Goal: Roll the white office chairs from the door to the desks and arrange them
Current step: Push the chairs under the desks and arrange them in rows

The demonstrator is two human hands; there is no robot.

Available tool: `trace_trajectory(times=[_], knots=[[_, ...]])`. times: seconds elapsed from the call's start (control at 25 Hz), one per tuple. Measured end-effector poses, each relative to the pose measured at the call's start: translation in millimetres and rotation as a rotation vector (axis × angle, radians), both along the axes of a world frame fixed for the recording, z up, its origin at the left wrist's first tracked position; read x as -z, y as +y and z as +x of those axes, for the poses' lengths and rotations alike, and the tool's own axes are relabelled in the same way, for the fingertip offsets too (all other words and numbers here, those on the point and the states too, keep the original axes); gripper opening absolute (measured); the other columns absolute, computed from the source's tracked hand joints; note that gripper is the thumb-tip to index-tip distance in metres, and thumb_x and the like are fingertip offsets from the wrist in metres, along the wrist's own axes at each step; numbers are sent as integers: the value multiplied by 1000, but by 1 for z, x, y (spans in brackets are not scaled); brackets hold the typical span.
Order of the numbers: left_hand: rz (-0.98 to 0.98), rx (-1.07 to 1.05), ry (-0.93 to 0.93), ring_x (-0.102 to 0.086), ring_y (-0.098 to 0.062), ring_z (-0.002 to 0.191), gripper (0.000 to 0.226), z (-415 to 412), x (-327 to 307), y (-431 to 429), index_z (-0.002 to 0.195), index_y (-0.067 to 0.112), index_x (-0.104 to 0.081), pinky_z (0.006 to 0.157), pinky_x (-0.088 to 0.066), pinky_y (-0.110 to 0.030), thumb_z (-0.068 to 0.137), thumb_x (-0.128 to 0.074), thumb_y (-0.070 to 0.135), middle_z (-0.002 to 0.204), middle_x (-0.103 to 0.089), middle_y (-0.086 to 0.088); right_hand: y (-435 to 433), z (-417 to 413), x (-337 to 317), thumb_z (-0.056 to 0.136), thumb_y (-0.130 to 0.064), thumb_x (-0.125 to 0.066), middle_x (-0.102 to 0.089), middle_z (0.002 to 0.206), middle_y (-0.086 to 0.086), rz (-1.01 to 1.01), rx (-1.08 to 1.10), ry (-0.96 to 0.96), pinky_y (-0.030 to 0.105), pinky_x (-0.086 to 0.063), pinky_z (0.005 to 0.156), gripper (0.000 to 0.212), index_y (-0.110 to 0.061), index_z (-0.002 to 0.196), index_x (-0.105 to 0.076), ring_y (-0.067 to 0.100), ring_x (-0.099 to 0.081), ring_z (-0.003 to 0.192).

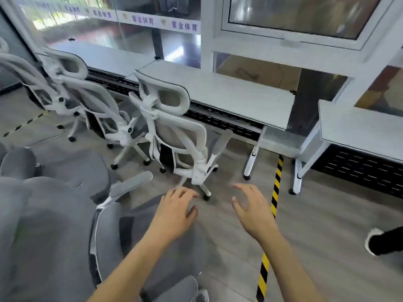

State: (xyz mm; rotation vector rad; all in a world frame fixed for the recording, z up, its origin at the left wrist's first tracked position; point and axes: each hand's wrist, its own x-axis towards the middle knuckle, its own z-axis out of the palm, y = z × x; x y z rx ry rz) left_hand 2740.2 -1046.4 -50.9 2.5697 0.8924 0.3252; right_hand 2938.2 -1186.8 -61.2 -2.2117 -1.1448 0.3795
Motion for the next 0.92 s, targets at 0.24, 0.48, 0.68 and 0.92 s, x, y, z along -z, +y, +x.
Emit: trace_trajectory(times=[0.24,0.48,0.68,0.92], knots=[[49,-117,-3,-49,-23,114,30,60,2,97,124,29,-57,93,-41,-38,95,-55,35,125,-54,9,101,71,3,99,-34,-53,-51,134,-13,-21,-118,-10,36,-39,108,36,-32,135,-53,12,-48,125],[28,-198,76,-47,-30,126,46,136,1,214,140,26,-44,103,-40,-46,97,-51,40,142,-48,1,198,139,7,98,-32,-55,-54,133,-11,-45,-208,-11,35,-42,104,35,-31,132,-56,14,-52,122],[-64,-514,13,-43,-40,131,65,168,16,325,150,15,-27,106,-38,-52,97,-54,43,154,-36,-13,315,184,23,96,-28,-57,-57,130,-4,-13,-297,29,35,-44,100,34,-27,130,-57,19,-55,117],[-32,-592,-119,-55,-34,113,54,163,24,409,138,18,-39,94,-45,-44,91,-61,32,126,-58,-8,403,177,40,98,-34,-55,-57,131,-3,6,-407,49,37,-45,100,38,-26,135,-55,20,-54,116]])
